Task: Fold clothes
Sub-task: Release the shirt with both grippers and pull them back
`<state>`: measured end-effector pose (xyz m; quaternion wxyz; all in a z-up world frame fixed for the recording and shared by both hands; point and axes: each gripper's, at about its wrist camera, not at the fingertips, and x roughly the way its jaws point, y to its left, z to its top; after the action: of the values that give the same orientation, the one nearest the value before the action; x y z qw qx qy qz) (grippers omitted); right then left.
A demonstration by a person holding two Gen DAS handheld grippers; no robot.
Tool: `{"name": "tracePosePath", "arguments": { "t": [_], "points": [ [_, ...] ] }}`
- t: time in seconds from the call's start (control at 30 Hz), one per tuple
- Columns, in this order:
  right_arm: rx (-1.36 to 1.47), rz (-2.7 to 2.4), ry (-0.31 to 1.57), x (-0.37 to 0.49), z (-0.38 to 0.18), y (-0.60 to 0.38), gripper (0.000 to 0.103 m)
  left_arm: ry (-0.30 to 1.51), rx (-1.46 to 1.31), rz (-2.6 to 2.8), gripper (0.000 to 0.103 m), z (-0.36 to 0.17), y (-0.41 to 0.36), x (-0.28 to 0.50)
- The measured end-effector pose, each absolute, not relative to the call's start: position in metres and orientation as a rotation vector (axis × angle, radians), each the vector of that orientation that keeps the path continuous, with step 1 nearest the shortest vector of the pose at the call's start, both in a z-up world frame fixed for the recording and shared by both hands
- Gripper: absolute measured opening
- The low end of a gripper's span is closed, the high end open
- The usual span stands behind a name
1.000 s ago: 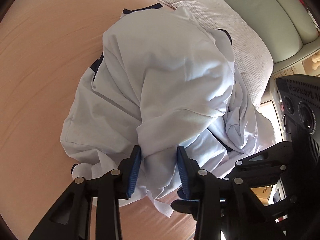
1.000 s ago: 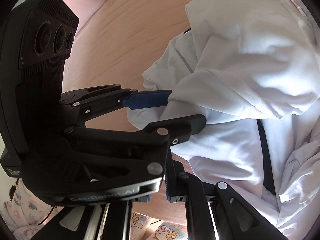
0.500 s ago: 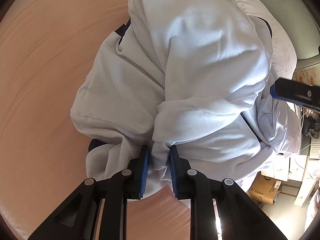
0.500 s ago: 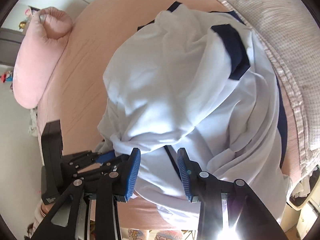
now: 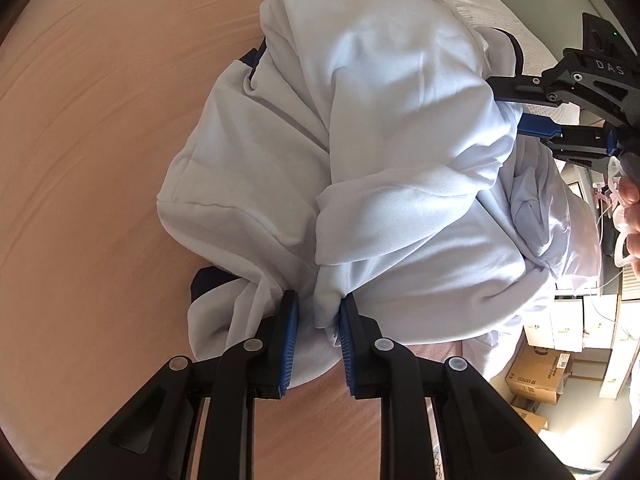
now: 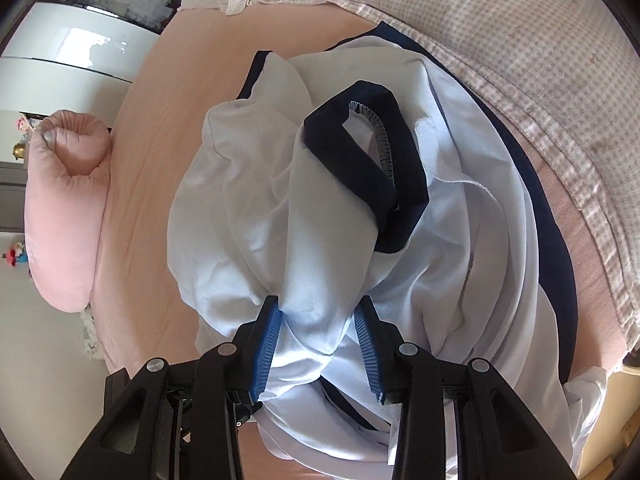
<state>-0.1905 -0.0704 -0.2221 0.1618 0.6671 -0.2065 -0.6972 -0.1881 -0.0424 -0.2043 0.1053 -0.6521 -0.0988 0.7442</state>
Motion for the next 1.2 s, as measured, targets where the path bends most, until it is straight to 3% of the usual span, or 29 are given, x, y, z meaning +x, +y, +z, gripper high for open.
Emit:
{"name": "tracePosePath", "arguments": {
  "t": [0.03,0.07,0.27,0.47,0.8,1.07,1.2],
  "points": [
    [1.887,-1.994,-0.574,-0.190,-0.221,-0.073,0.017,-0.278,-1.923,2.191,0.018,-0.203,-0.042,-0.187],
    [1.867,-2.000,-0.546,-0.189,-0.218,-0.077,0.015,-0.265,-1.928,2.189,0.018,-0.202,-0.042,-0.186],
    [1.759,-1.978,-0.414,-0.182,-0.201,-0.101,0.012,-0.206,-1.971,2.189,0.022,-0.195,-0.044,-0.183],
    [1.748,-1.906,-0.353,-0.157,-0.181,-0.119,0.012,-0.189,-1.922,2.268,0.046,-0.176,-0.051,-0.182],
    [1.779,-1.723,-0.276,-0.123,-0.199,-0.147,0.012,-0.354,-1.875,2.321,0.047,-0.156,-0.079,-0.192],
    [1.804,-1.647,-0.213,-0.107,-0.209,-0.164,0.012,-0.199,-1.787,2.322,0.047,-0.151,-0.055,-0.179],
    [1.827,-1.616,-0.222,-0.096,-0.217,-0.161,0.012,-0.262,-1.821,2.316,0.047,-0.147,-0.058,-0.202]
  ]
}}
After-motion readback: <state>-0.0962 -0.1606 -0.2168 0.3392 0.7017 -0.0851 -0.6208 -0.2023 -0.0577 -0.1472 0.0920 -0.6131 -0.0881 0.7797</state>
